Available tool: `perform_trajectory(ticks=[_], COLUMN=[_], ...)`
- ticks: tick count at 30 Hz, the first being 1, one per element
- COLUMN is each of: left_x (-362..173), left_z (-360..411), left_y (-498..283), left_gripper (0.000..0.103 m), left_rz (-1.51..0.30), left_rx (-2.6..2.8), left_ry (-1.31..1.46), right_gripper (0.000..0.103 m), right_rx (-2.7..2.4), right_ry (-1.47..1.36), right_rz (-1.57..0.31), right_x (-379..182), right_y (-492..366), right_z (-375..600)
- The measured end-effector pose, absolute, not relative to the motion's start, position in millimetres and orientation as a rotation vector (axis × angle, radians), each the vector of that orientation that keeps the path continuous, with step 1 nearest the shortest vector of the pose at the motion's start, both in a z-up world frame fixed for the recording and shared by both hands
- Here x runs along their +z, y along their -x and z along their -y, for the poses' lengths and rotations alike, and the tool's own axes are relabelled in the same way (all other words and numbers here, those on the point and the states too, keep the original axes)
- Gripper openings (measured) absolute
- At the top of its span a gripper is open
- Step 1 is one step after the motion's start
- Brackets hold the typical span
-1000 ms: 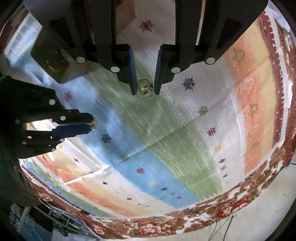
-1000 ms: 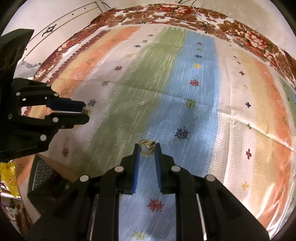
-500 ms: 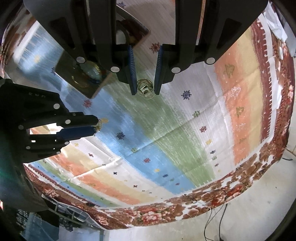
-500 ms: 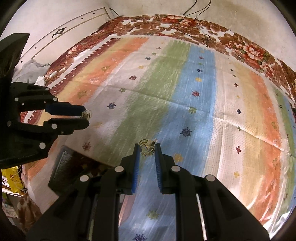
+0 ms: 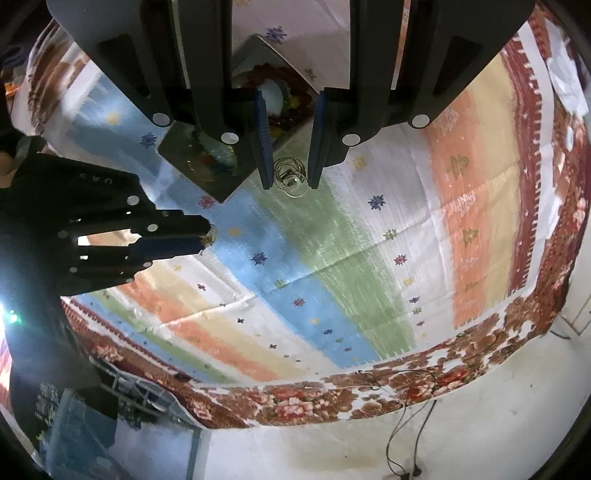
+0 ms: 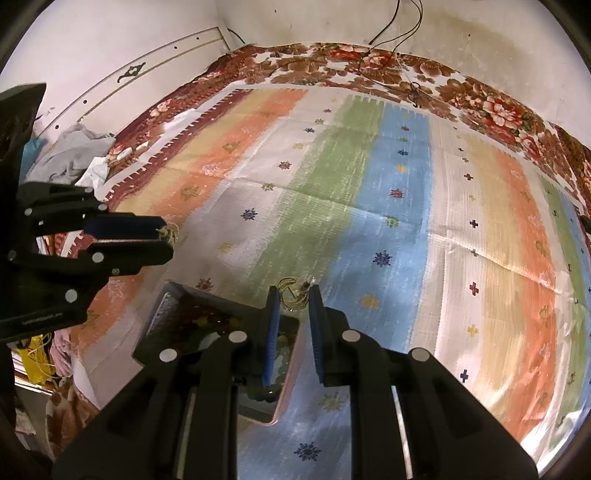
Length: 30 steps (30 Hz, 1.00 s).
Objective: Organize jewelry
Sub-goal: 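Carry both gold earrings over the tin and open both grippers to release them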
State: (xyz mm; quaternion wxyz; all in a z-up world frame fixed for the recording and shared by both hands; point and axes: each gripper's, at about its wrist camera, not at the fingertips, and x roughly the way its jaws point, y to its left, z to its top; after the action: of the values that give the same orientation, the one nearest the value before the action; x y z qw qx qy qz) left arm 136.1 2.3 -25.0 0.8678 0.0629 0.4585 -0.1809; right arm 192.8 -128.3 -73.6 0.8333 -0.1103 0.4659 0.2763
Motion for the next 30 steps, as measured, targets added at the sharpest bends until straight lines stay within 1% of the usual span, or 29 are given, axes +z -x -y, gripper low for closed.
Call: perform_trajectory(ticks=[13, 30], left_x=[-20.2, -24.1], left_z=[1.5, -1.9], left_y=[-113.7, -102.6], left_gripper=[0.018, 0.018], left_rz=[-0.93, -0.931], left_rx=[-0.386, -0.372], left_ry=[-0.073, -0.055], right_gripper=[0.017, 0.018], right_rx=[0.626, 0.638], right_ry=[0.215, 0.214], right_rz=[-0.975, -0.985], right_x=[-59.6, -64.4], right_y=[-167.5, -156.7], right_z=[122.4, 117.1])
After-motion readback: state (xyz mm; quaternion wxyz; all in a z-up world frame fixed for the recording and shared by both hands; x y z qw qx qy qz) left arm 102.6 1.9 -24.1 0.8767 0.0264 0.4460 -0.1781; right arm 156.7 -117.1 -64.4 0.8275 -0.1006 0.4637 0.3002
